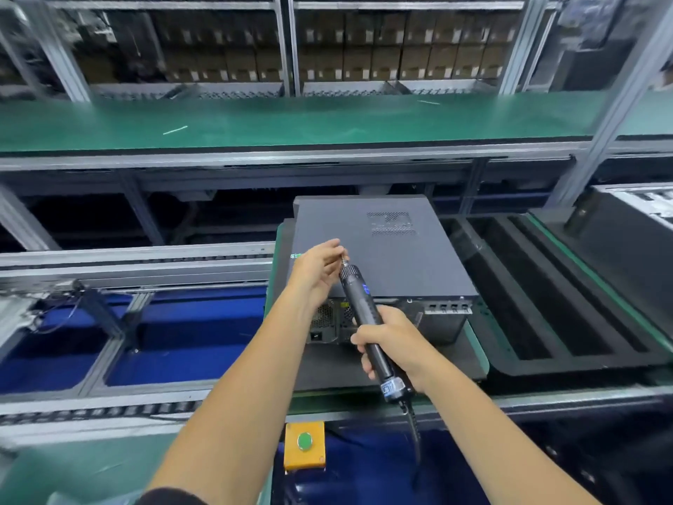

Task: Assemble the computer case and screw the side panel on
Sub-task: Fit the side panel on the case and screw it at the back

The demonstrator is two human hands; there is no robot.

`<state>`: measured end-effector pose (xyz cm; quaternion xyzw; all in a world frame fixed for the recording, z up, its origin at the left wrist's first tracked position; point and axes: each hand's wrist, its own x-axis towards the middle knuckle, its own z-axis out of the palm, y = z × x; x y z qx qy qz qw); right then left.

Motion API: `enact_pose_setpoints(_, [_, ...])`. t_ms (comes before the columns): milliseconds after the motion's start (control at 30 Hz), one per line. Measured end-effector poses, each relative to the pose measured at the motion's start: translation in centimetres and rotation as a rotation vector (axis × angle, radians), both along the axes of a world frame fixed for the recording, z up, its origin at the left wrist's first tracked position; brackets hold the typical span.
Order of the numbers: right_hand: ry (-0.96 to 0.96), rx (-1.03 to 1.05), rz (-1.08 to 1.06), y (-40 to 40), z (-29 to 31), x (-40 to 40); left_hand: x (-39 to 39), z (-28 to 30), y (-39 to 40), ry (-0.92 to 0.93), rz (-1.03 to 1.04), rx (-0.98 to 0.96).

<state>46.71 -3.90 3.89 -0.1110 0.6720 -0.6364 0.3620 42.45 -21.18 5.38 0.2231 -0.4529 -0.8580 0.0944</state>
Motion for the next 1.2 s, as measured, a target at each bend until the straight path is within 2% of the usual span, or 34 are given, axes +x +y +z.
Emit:
enact_pose_setpoints(167, [-0.040, -0.008, 0.003, -0.9, -2.2, 3.3, 2.6, -2.4, 0.2, -0.084, 0.025, 0.077])
enact_pose_setpoints(400, [-0.103, 0.032, -0.033, -0.3, -4.3, 5.7, 4.7, -6.3, 1.9, -0.167, 0.065, 0.014])
enact_pose_setpoints(500, [-0.109, 0.057, -0.042, 0.0, -4.9, 6.0, 5.0, -7.3, 2.4, -0.178, 0.071, 0.045])
enact_pose_setpoints(733, [-0.083, 0.095, -0.025, 0.6, -5.0, 5.3, 4.4, -7.5, 2.6, -0.175, 0.015, 0.087])
enact_pose_setpoints(1200, [-0.082, 0.109, -0.023, 0.4, -5.5, 5.2, 4.0, -7.6, 2.3, -0.192, -0.001, 0.022])
